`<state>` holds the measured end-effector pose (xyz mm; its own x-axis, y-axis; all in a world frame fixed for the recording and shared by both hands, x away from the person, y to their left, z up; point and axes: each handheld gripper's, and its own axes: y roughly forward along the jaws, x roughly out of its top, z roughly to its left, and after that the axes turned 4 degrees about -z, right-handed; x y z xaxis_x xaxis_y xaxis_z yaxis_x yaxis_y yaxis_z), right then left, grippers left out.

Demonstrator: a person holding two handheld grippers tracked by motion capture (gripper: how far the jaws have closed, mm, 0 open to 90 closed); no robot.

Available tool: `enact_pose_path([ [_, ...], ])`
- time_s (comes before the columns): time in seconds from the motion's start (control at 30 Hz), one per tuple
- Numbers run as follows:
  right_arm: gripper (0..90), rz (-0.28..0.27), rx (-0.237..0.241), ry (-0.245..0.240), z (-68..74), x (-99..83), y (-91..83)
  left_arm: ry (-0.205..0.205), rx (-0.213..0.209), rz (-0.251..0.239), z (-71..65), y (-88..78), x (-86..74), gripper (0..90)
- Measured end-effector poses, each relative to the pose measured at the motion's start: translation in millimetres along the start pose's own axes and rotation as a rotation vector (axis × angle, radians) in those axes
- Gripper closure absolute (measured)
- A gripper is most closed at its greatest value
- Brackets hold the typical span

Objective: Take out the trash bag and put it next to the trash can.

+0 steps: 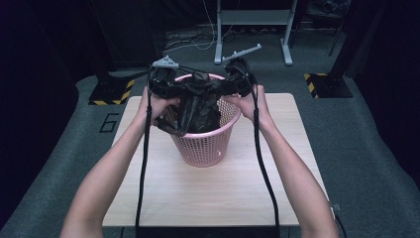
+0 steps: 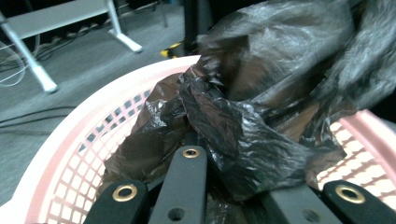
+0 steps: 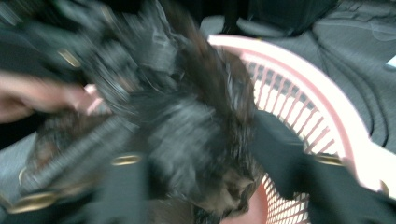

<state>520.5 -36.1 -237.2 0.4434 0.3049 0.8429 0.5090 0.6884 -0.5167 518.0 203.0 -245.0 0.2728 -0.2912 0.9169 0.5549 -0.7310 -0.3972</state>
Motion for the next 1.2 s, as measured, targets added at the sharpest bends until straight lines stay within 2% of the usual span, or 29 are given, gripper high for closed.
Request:
enact_pose_path([
  [0.07,35.0,0.022,-0.012,-0.008,-0.4,-0.9,7.1,0.013,-0.042,-0.014,-2.8,-4.8,3.9,89.5],
  [0.13,35.1,0.017,-0.007,-0.024,1.0,0.1,12.6,0.028,-0.078,-0.017,-5.7,-8.3,6.6,89.5],
  [0.17,35.7,0.015,0.011,-0.032,2.0,0.8,15.1,0.037,-0.105,-0.020,-7.0,-9.5,7.4,89.4],
  [0.2,38.6,0.016,0.021,-0.042,4.0,1.4,17.4,0.043,-0.122,-0.018,-8.2,-10.3,7.9,89.5],
  [0.27,49.7,0.021,0.038,-0.085,8.8,2.5,22.5,0.057,-0.142,-0.012,-10.7,-10.6,8.1,89.5],
  [0.37,71.1,0.024,0.028,-0.125,17.6,3.3,27.5,0.073,-0.130,0.000,-12.3,-9.7,6.1,89.4],
  [0.43,84.0,0.025,0.019,-0.140,22.2,3.5,29.3,0.066,-0.122,-0.001,-9.9,-9.7,3.6,89.2],
  [0.5,88.7,0.025,0.004,-0.145,25.5,3.5,31.0,0.059,-0.110,-0.005,-7.2,-10.3,1.0,87.2],
  [0.57,89.1,0.028,-0.015,-0.149,26.9,3.3,32.1,0.051,-0.088,0.008,-4.6,-11.4,-0.6,73.3],
  [0.6,89.2,0.028,-0.020,-0.145,26.3,2.9,32.4,0.051,-0.062,0.014,-3.8,-12.3,-1.1,65.3],
  [0.63,89.3,0.026,-0.031,-0.137,25.3,2.5,32.1,0.049,-0.038,0.018,-2.6,-13.7,-1.7,54.8],
  [0.73,89.5,0.010,-0.054,-0.105,19.9,1.0,28.7,0.031,0.012,0.017,3.6,-19.2,-3.1,35.1],
  [0.87,89.7,-0.034,-0.081,-0.065,13.5,2.3,21.2,0.018,0.019,0.031,9.1,-21.6,-4.8,17.9],
  [0.9,89.7,-0.044,-0.077,-0.053,13.3,3.5,19.4,0.018,0.028,0.036,8.8,-20.4,-5.0,14.9],
  [1.07,89.9,-0.091,-0.061,-0.055,22.5,13.5,14.0,0.034,0.056,0.087,3.3,-2.9,-7.2,15.1],
  [1.2,90.0,-0.106,-0.042,-0.075,34.4,19.4,15.3,0.049,0.041,0.086,0.3,6.8,-7.7,16.3],
])
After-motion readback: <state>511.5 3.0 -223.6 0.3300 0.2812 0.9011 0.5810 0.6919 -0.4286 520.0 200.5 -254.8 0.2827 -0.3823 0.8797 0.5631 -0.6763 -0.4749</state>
